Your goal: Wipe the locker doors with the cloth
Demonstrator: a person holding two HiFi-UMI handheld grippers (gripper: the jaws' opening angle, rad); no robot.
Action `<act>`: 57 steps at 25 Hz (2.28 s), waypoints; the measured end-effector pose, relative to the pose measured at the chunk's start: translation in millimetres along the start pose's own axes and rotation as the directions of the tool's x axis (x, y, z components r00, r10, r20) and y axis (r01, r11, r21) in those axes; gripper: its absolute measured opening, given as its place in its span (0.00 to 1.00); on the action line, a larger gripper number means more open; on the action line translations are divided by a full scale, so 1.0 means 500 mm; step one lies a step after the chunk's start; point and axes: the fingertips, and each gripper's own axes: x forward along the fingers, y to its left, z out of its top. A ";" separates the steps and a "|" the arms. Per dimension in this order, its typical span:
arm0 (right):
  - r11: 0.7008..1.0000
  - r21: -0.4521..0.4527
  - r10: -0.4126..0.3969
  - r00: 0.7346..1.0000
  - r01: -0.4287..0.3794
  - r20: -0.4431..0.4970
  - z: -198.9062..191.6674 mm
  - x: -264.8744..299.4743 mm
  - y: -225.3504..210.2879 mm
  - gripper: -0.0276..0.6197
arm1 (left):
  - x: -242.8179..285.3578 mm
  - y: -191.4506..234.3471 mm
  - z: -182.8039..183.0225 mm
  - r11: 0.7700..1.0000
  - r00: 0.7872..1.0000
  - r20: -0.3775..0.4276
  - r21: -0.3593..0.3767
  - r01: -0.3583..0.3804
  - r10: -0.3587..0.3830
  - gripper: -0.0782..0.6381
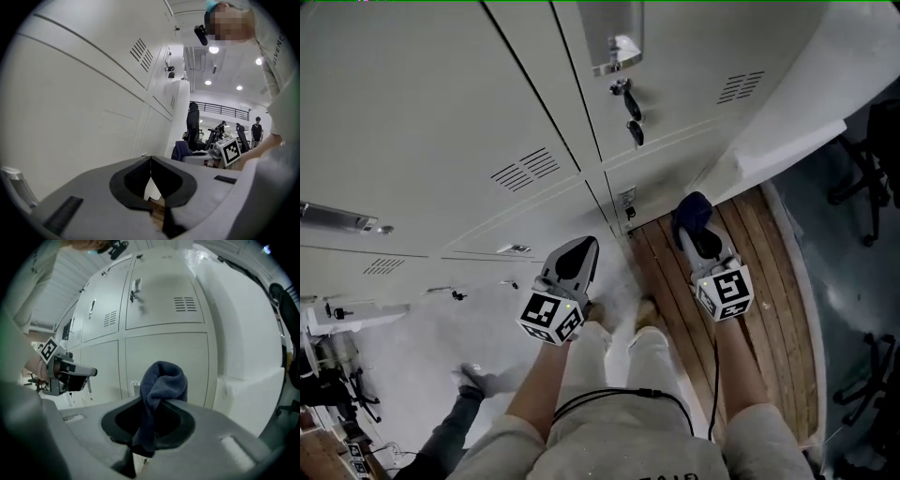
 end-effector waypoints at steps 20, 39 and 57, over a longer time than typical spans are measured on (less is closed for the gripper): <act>0.997 -0.036 0.072 0.989 -0.068 0.133 0.286 -0.092 0.128 0.13 | -0.093 -0.057 0.239 0.998 0.989 0.142 0.060 0.018 -0.026 0.11; 0.997 -0.059 0.059 0.969 -0.046 0.239 0.412 -0.144 0.182 0.13 | -0.168 -0.032 0.331 0.994 0.986 0.165 0.104 0.008 -0.026 0.11; 1.000 -0.005 -0.007 0.973 0.008 0.230 0.403 -0.153 0.165 0.13 | -0.166 -0.016 0.344 0.994 0.990 0.136 0.106 0.016 -0.031 0.11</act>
